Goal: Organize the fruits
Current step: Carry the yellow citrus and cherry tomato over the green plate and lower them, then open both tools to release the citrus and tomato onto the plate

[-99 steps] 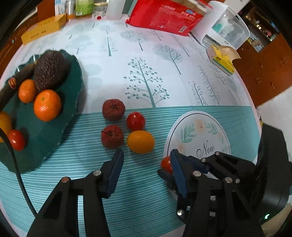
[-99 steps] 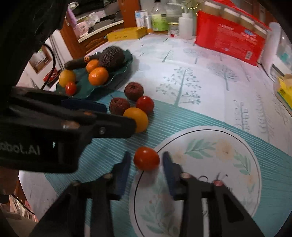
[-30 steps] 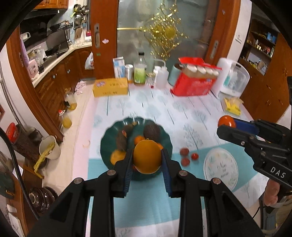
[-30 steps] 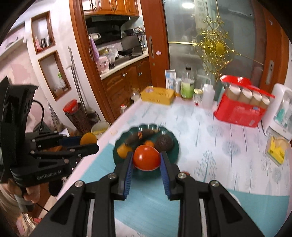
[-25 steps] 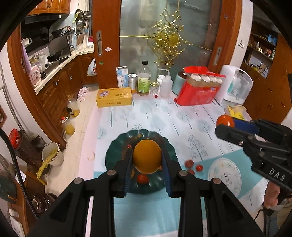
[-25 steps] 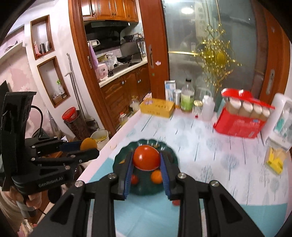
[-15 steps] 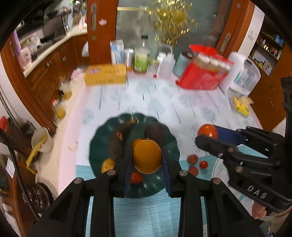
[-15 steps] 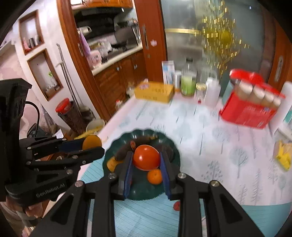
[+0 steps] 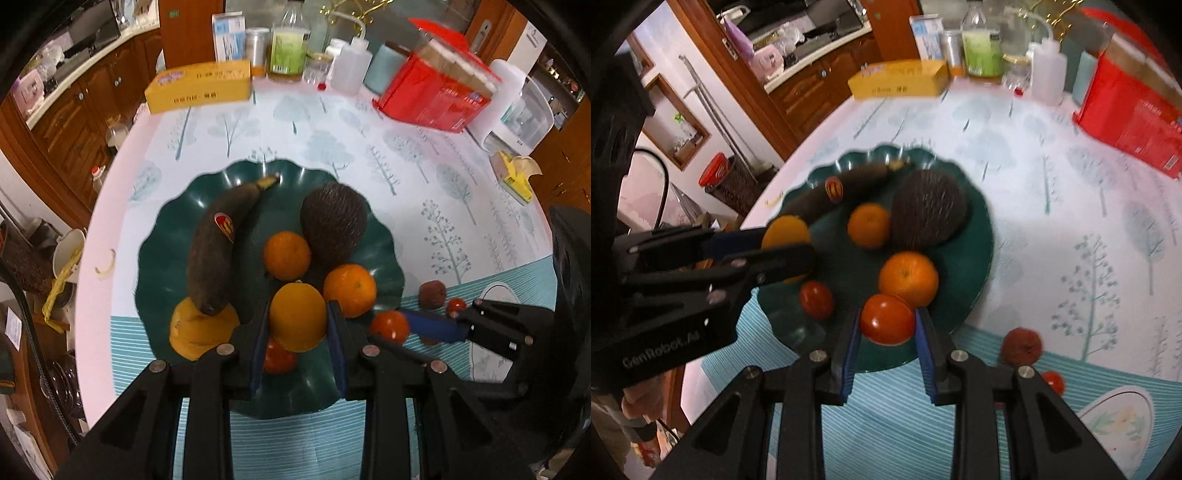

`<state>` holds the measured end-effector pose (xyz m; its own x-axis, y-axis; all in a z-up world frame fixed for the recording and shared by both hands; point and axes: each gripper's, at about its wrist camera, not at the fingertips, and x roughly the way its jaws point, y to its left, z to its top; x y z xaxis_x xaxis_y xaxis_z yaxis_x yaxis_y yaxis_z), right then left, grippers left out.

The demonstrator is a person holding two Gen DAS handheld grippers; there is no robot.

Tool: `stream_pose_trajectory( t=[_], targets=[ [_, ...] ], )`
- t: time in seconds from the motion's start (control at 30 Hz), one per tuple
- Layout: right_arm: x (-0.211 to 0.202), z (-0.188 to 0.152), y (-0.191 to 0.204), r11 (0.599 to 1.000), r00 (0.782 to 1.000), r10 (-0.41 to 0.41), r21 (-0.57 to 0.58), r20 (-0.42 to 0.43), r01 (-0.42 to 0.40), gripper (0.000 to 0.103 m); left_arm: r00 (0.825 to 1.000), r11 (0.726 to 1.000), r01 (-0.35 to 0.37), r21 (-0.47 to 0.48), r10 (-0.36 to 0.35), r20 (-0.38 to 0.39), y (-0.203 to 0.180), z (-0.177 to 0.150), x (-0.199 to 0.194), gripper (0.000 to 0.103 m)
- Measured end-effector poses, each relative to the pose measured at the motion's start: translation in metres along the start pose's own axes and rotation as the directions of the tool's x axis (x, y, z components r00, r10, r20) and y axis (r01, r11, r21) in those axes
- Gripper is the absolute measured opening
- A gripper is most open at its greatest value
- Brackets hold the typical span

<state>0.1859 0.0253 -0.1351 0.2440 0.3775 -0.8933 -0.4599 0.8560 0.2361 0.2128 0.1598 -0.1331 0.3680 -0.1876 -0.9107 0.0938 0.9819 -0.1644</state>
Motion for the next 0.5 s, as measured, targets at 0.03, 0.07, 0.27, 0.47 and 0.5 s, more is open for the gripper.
stream_pose_trajectory(
  t=[0.03,0.07,0.27,0.47,0.5],
  targets=[
    [0.003,-0.003,0.002,1.000,1.000,0.000,-0.013,-0.004,0.000,0.029,1.000,1.000,-0.001,-0.002,0.001,-0.005,0.001,0.000,0.002,0.028],
    [0.007,-0.005,0.004,1.000,1.000,-0.002,-0.026,-0.008,0.002,0.029,1.000,1.000,-0.004,-0.004,0.004,-0.010,0.001,0.000,0.006,0.028],
    [0.019,-0.004,0.008,0.999,1.000,0.002,-0.044,-0.020,-0.003,0.030,0.999,1.000,-0.011,-0.020,0.010,-0.033,0.008,-0.001,0.017,0.029],
    [0.027,-0.002,0.008,0.999,0.999,-0.007,-0.054,-0.037,0.005,0.030,0.999,0.999,-0.021,-0.036,0.019,-0.047,0.012,-0.004,0.020,0.036],
    [0.028,-0.002,0.008,0.999,0.999,-0.005,-0.054,-0.041,0.003,0.030,0.999,0.999,-0.018,-0.039,0.016,-0.049,0.012,-0.005,0.020,0.039]
  ],
)
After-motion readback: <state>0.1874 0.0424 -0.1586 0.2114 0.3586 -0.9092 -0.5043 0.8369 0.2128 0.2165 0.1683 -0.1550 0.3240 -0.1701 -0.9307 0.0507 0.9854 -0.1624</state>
